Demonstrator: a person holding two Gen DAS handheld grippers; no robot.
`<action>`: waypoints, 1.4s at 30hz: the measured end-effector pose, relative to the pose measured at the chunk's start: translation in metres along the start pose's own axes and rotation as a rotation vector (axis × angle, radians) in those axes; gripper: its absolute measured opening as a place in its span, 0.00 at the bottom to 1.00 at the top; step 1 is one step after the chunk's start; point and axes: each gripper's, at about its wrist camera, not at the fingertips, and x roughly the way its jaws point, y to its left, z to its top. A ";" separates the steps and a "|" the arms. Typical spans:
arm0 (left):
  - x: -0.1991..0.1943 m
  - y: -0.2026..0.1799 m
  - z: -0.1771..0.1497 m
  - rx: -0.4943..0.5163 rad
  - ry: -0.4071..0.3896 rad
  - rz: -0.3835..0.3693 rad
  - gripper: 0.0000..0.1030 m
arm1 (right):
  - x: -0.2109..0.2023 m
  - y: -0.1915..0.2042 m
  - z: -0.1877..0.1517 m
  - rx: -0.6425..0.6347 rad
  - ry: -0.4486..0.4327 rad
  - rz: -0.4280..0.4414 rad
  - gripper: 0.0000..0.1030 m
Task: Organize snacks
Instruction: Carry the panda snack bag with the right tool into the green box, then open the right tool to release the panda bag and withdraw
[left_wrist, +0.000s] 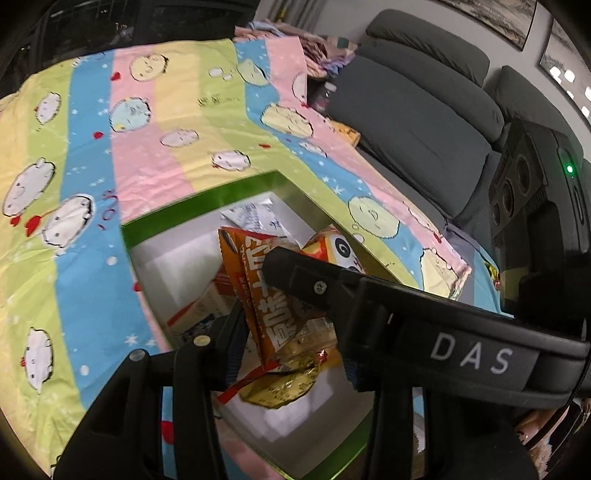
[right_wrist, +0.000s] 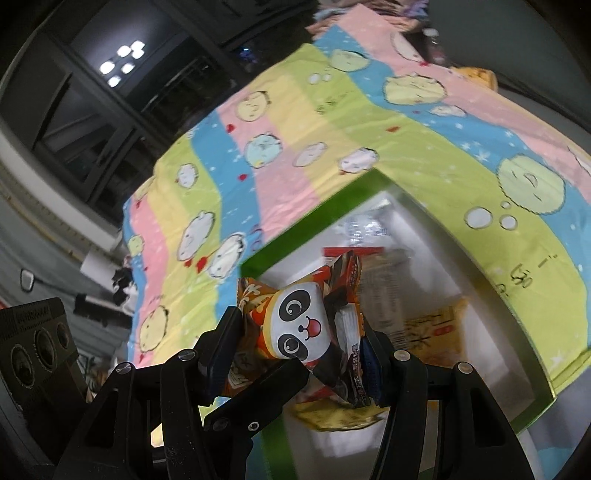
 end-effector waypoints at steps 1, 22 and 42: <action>0.005 0.000 0.001 0.000 0.011 -0.003 0.41 | 0.003 -0.006 0.001 0.016 0.007 -0.006 0.58; 0.049 0.014 -0.003 -0.088 0.129 -0.047 0.46 | 0.033 -0.029 0.003 0.075 0.065 -0.008 0.58; -0.020 0.008 -0.001 -0.026 0.023 0.085 0.91 | -0.006 -0.010 0.002 0.028 -0.027 -0.100 0.75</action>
